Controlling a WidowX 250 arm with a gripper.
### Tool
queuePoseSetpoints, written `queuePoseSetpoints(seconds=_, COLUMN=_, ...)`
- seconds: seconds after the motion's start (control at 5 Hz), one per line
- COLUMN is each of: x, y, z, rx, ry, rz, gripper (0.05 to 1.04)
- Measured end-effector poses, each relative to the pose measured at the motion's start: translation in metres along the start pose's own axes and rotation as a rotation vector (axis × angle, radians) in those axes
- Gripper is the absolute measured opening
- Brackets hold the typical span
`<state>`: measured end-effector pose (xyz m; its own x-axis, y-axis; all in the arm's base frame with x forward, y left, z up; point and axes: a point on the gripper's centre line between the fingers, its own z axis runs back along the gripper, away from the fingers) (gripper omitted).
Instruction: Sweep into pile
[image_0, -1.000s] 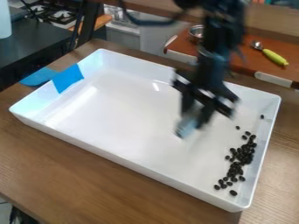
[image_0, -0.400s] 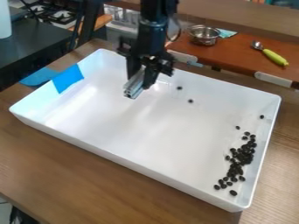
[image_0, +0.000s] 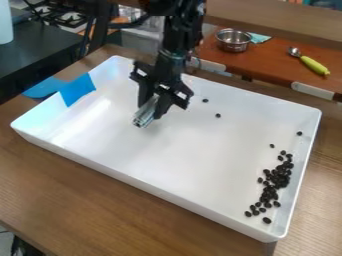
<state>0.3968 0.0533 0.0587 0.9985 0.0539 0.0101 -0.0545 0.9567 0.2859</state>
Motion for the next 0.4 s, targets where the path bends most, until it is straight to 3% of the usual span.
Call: queuePoseSetpoints(seconds=0.4, x=0.0109, y=-0.0162, z=-0.0020, rx=0.035, ry=0.066, rz=-0.001, gripper=0.387)
